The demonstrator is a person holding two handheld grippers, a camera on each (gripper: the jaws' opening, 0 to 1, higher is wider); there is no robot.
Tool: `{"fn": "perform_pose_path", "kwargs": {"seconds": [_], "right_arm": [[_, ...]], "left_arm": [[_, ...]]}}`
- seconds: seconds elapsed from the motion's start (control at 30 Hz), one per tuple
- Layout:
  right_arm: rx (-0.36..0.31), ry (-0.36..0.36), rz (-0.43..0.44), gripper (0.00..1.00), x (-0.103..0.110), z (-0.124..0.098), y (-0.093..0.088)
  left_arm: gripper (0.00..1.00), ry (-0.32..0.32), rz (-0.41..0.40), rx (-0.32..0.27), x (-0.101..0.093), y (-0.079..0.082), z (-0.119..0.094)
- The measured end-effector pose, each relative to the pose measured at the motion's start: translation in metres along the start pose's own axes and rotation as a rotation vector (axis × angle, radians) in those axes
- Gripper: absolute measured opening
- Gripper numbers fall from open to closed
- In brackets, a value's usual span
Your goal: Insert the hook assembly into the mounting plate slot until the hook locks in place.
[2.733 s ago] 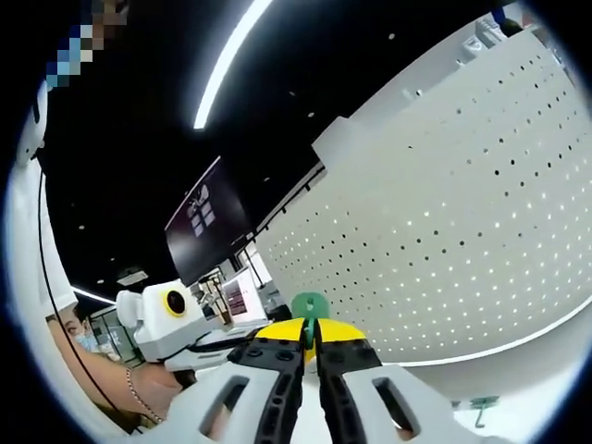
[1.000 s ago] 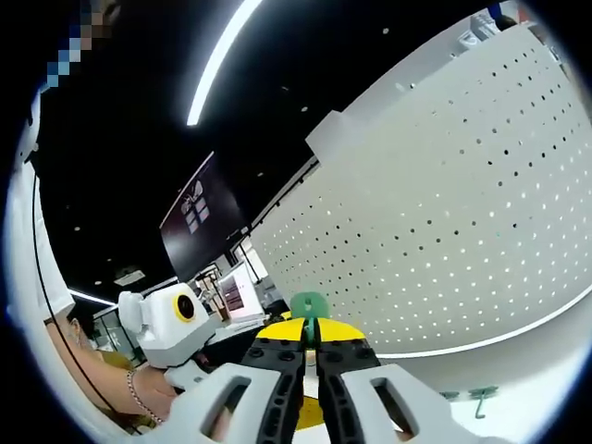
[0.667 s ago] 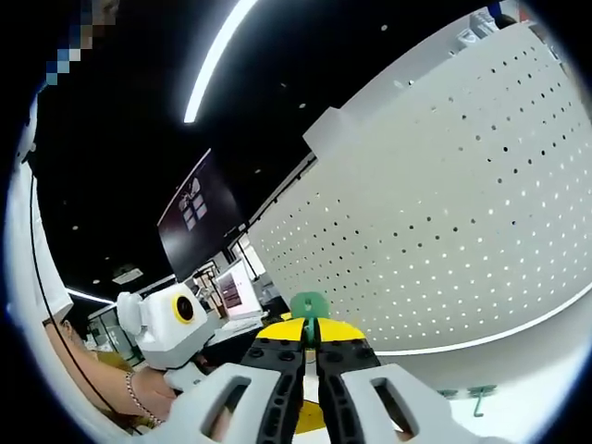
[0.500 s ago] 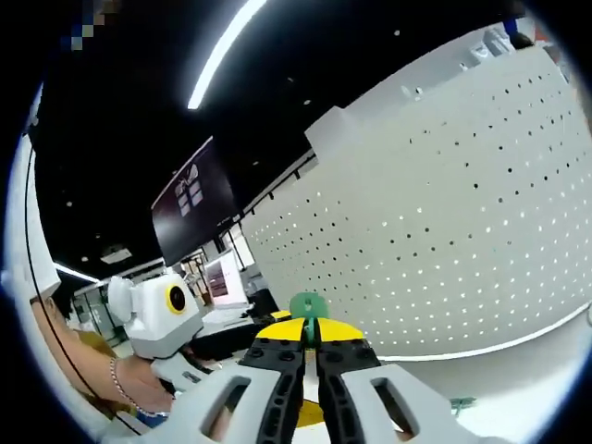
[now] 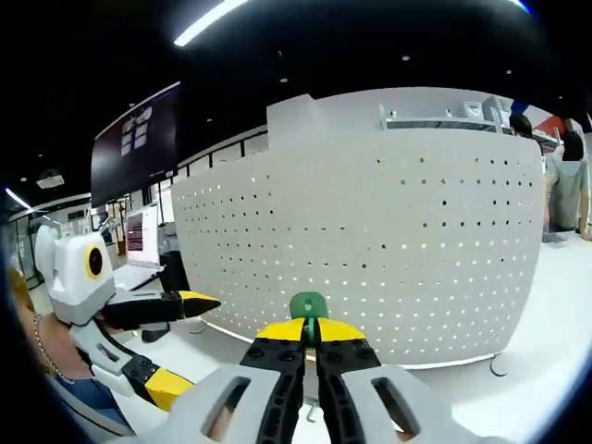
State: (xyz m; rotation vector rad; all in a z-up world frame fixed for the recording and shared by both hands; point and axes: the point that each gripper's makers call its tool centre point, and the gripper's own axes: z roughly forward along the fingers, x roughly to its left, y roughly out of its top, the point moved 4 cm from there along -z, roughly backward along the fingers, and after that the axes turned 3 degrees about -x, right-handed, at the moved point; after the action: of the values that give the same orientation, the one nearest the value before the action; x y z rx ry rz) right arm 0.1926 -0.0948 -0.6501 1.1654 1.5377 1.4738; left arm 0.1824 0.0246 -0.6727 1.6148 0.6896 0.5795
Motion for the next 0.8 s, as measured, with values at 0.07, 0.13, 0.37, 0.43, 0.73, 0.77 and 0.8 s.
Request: {"fn": "perform_pose_path", "kwargs": {"seconds": [0.07, 0.13, 0.37, 0.43, 0.73, 0.77, 0.8], "right_arm": [[0.000, -0.004, 0.006, 0.00, -0.001, 0.000, 0.000], [-0.003, -0.005, 0.011, 0.00, -0.001, 0.000, 0.001], [-0.035, -0.030, 0.059, 0.00, -0.009, 0.010, 0.013], [-0.047, -0.040, 0.072, 0.00, -0.012, 0.014, 0.018], [-0.104, -0.051, 0.062, 0.00, -0.011, 0.028, 0.037], [-0.109, -0.053, 0.063, 0.00, -0.011, 0.029, 0.039], [-0.115, -0.055, 0.068, 0.01, -0.012, 0.030, 0.040]], "left_arm": [[0.88, 0.000, 0.002, 0.002, 0.000, 0.000, 0.000], [0.88, 0.001, -0.001, -0.002, 0.001, 0.000, 0.000], [0.87, 0.011, -0.012, -0.010, 0.002, -0.002, -0.003], [0.87, 0.014, -0.013, -0.012, 0.002, -0.003, -0.005], [0.88, 0.030, -0.019, -0.016, 0.005, -0.006, -0.009], [0.88, 0.032, -0.023, -0.018, 0.006, -0.007, -0.010], [0.88, 0.033, -0.024, -0.018, 0.006, -0.007, -0.010]]}}
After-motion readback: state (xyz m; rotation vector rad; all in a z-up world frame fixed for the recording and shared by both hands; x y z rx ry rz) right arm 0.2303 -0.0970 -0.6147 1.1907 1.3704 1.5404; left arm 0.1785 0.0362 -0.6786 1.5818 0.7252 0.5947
